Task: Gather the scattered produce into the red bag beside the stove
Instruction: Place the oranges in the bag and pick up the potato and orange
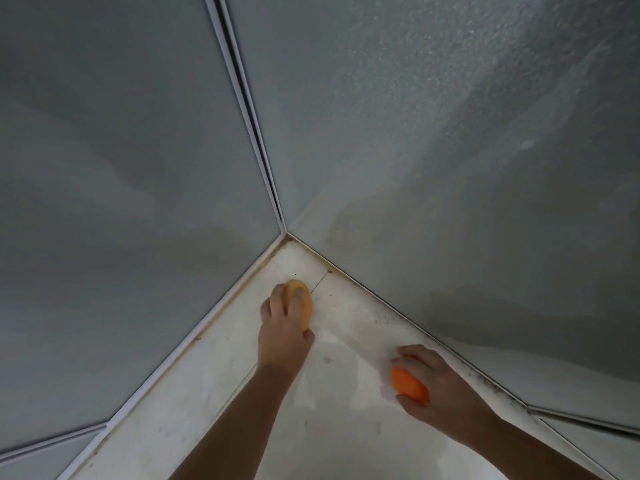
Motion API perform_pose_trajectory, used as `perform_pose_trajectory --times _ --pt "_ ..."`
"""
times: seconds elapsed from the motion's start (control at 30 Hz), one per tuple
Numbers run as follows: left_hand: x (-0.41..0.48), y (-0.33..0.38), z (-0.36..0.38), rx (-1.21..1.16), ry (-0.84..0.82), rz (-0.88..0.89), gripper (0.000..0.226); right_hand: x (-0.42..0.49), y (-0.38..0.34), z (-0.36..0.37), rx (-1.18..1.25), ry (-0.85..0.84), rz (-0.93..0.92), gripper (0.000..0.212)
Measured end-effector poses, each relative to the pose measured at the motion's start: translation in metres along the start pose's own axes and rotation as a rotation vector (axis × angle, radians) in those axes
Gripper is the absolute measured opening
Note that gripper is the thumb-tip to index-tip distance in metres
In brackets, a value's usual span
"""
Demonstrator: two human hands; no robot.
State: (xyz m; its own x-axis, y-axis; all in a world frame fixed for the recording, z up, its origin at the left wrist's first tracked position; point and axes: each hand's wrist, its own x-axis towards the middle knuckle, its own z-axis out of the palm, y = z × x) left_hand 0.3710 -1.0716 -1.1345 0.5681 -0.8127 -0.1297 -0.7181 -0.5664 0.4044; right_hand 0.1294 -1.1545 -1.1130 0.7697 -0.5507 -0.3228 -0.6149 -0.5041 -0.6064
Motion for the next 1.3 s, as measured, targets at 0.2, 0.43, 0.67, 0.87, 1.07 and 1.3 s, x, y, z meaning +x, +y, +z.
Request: perform_pose_trajectory --times 0.2,0.43,0.67,0.87,1.07,1.3 --pt "-0.028 0.007 -0.016 -0.245 0.05 -0.125 0.07 0.011 -0.025 -0.007 0.079 0.025 -0.04 0.047" --pt "-0.076 0.019 -0.063 -0.48 0.286 -0.109 0.078 0.035 -0.072 -0.026 0.219 0.101 -0.126 0.04" --pt "-0.106 0.024 -0.129 -0.573 0.491 -0.102 0.085 0.049 -0.119 -0.057 0.292 0.162 -0.231 0.037" --pt "-0.1 0.042 -0.191 -0.541 0.527 0.039 0.066 0.051 -0.173 -0.097 0.338 0.233 -0.332 0.038" --pt "-0.088 0.081 -0.268 -0.553 0.524 0.083 0.065 0.035 -0.237 -0.169 0.455 0.346 -0.339 0.039" --pt "-0.099 0.131 -0.365 -0.587 0.489 0.059 0.064 -0.006 -0.318 -0.26 0.495 0.402 -0.294 0.039"
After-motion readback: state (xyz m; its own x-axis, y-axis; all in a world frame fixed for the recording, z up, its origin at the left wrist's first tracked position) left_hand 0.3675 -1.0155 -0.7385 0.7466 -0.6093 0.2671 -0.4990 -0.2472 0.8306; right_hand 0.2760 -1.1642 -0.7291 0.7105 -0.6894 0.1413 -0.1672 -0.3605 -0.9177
